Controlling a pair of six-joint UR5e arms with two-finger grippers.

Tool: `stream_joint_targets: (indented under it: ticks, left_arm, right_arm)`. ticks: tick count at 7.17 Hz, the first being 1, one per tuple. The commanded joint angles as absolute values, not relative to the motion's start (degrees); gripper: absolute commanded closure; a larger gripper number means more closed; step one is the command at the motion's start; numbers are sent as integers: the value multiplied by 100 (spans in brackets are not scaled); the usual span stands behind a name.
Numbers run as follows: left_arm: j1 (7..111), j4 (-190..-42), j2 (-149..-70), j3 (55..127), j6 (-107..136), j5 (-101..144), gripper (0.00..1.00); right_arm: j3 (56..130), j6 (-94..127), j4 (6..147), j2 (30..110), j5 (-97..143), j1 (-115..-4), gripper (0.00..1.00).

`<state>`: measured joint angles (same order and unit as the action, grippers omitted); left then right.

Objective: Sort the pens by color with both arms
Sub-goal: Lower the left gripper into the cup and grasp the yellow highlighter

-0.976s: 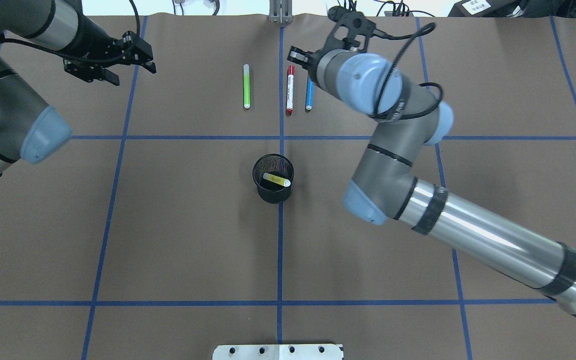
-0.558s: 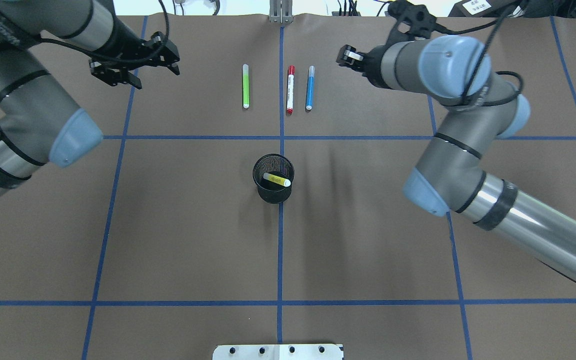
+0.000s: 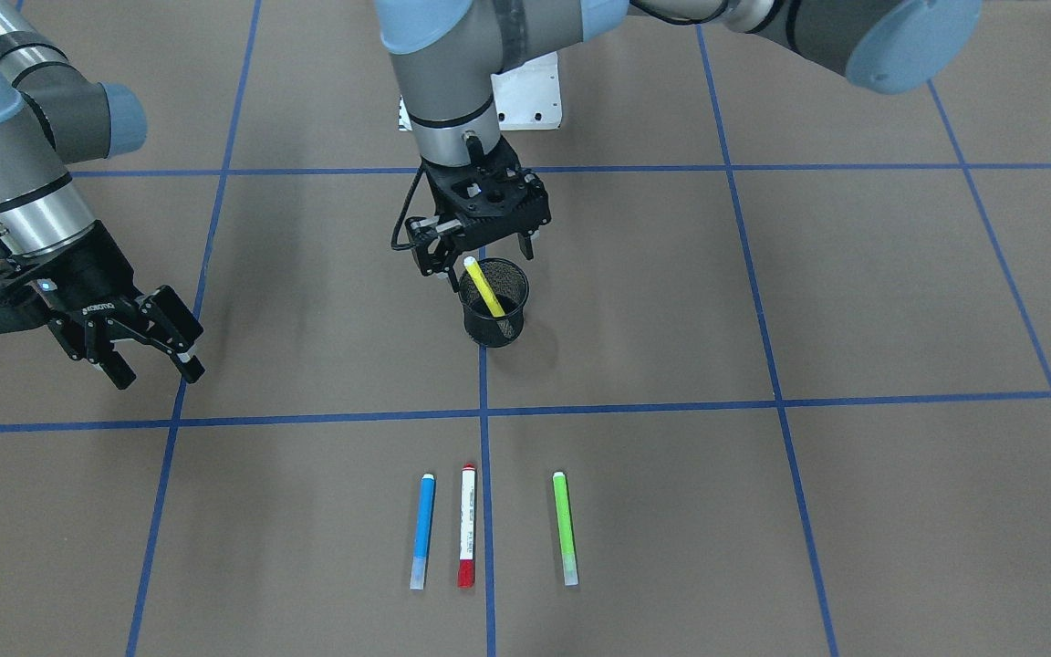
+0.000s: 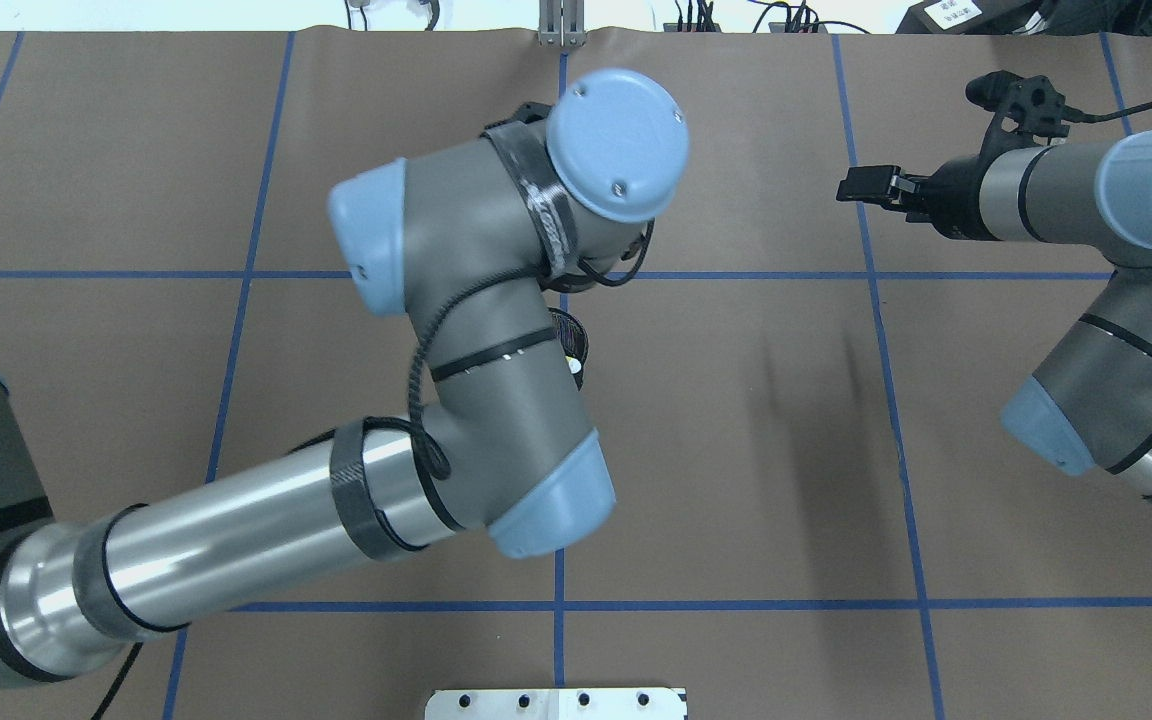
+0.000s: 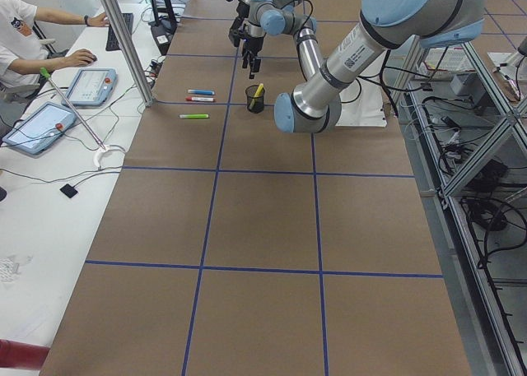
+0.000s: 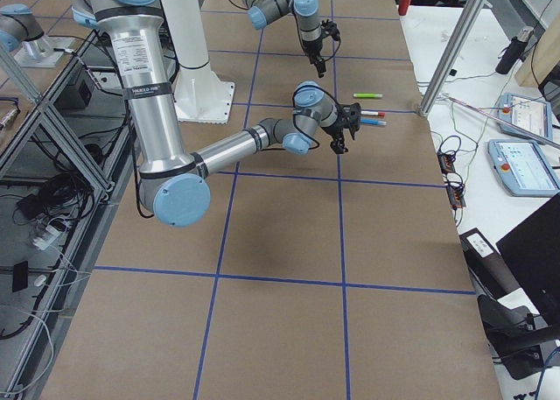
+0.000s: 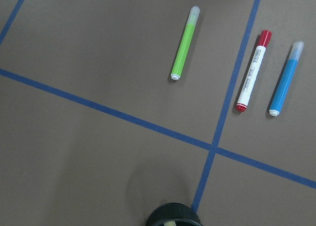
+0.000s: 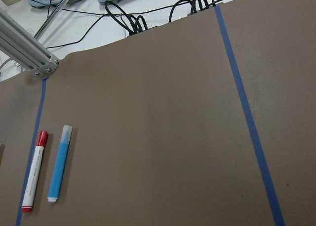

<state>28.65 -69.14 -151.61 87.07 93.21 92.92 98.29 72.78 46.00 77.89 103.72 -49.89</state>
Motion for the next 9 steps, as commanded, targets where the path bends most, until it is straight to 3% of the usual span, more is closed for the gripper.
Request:
stream_joint_targets:
  ticks: [1,3,7,9]
  left_arm:
    - [2392,-6890,-15284,8308,10296,8354,5]
    - [2364,-6856,-15328,8060,10362,8271,6]
    - [2215,-6855,-15267,8033,10635,8288,29]
    - [2215,-6847,-15267,8068,10635,8306,35]
  right_arm:
    - [9721,7251,4509,7849,10371,-4975,1]
    - [9703,7242,4509,7849,10362,-4975,1]
    - [9441,7251,4212,7857,10345,-4975,1]
    - [9299,7260,4017,7858,10345,-4966,1]
